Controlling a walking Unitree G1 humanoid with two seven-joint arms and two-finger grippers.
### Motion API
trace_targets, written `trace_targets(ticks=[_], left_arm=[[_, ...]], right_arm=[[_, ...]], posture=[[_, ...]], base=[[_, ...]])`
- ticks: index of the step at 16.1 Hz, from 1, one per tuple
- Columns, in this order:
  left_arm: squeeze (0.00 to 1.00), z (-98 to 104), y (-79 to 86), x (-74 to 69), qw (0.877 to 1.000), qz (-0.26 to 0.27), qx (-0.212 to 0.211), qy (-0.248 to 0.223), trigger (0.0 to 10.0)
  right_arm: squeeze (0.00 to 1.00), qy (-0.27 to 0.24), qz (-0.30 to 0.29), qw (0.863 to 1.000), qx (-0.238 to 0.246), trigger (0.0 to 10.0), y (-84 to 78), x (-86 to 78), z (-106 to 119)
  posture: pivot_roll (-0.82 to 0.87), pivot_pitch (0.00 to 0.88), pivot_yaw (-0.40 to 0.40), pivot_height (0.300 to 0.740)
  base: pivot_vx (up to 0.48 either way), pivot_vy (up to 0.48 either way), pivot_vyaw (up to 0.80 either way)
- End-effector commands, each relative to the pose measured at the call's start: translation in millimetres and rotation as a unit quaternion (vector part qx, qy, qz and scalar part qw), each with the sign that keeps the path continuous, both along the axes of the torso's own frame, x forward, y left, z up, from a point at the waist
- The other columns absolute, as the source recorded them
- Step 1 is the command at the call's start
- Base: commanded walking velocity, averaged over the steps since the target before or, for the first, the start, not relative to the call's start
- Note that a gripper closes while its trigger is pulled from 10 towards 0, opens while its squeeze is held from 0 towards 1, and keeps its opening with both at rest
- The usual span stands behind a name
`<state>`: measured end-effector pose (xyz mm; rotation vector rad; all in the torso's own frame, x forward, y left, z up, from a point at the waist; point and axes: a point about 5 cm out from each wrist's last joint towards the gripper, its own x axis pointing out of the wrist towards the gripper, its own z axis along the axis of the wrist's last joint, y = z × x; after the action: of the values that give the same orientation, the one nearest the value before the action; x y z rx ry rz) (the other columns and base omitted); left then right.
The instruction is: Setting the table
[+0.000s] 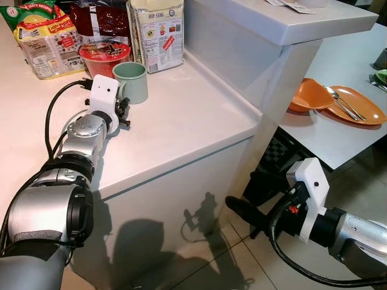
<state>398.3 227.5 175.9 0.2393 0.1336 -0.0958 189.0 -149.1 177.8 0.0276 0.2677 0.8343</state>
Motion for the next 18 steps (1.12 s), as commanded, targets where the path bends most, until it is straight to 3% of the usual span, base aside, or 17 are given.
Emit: trace_targets(ticks=[1,12,13,18], left_arm=[[0.00,2,-3.1,1.8,1.000,0.001,-0.006,0.000,0.0],[0.00,9,-0.9,3.0,1.000,0.007,-0.024,-0.018,0.0],[0.00,17,-3.2,2.9,0.998,-0.037,-0.017,-0.040,0.0],[0.00,29,-7.1,-3.5,0.984,-0.099,-0.084,-0.120,0.0]], right_arm=[[0.00,-0.003,0.000,1.000,-0.008,10.0,-3.2,-0.3,1],[0.00,-0.015,0.000,1.000,0.005,10.0,5.1,11.9,-4],[0.00,-0.036,-0.013,0.999,0.017,10.0,11.5,24.4,-4],[0.00,-0.073,-0.043,0.995,0.054,10.0,18.8,45.6,-1]], posture=[[-0.30,0.000,-0.037,0.740],[-0.24,0.000,-0.022,0.740],[-0.17,0.000,-0.019,0.740],[-0.04,0.000,-0.034,0.740]], base=[[0.000,0.000,0.00],[0.000,0.000,0.00],[0.000,0.000,0.00],[0.000,0.000,0.00]])
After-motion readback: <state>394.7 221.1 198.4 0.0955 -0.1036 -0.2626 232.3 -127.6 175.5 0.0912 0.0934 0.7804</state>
